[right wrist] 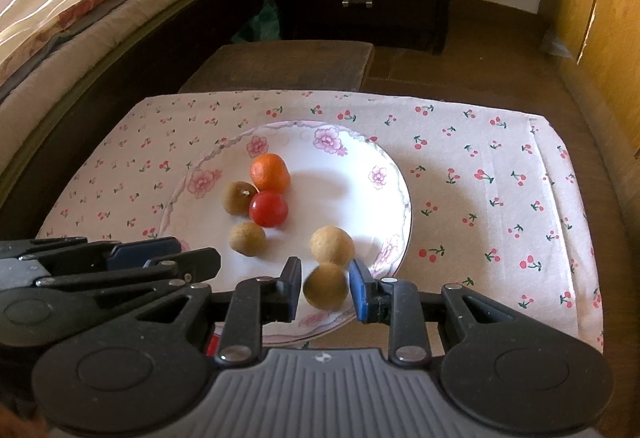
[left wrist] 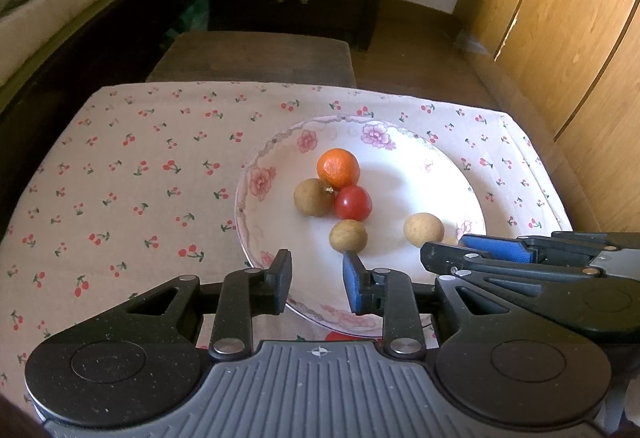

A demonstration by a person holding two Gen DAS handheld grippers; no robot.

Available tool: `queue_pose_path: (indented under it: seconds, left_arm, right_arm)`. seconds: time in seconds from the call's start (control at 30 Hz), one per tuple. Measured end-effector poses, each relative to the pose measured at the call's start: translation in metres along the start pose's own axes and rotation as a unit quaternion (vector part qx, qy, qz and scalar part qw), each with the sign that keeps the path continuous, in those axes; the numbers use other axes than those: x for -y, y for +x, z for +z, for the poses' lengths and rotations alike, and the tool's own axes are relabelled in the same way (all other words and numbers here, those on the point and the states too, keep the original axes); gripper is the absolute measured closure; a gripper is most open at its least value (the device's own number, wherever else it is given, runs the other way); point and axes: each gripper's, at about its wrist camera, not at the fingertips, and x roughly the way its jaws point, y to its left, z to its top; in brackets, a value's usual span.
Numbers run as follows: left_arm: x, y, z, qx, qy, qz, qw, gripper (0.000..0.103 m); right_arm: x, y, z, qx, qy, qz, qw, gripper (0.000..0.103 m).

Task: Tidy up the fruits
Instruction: 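Open both tools to drop the brown fruit and tan fruit onto the plate, then withdraw both tools from the plate toward the remaining fruits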

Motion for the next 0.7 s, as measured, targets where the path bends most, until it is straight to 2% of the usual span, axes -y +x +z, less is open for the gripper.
queue_pose_path:
  seconds: [0.17, 0.7]
  left_arm:
    - [-0.001, -0.003, 0.000, 0.003, -0.002, 0.001, 1.0000, 0.064]
    - [-0.007, -0.022, -0.003, 0.013, 0.002, -0.001, 0.9999, 0.064]
  right_arm:
    - [0.000, -0.002, 0.000, 0.003, 0.000, 0.000, 1.000, 0.074]
    - [-0.015, -0.019, -0.003, 0.009, -0.010, -0.001, 1.000, 0.074]
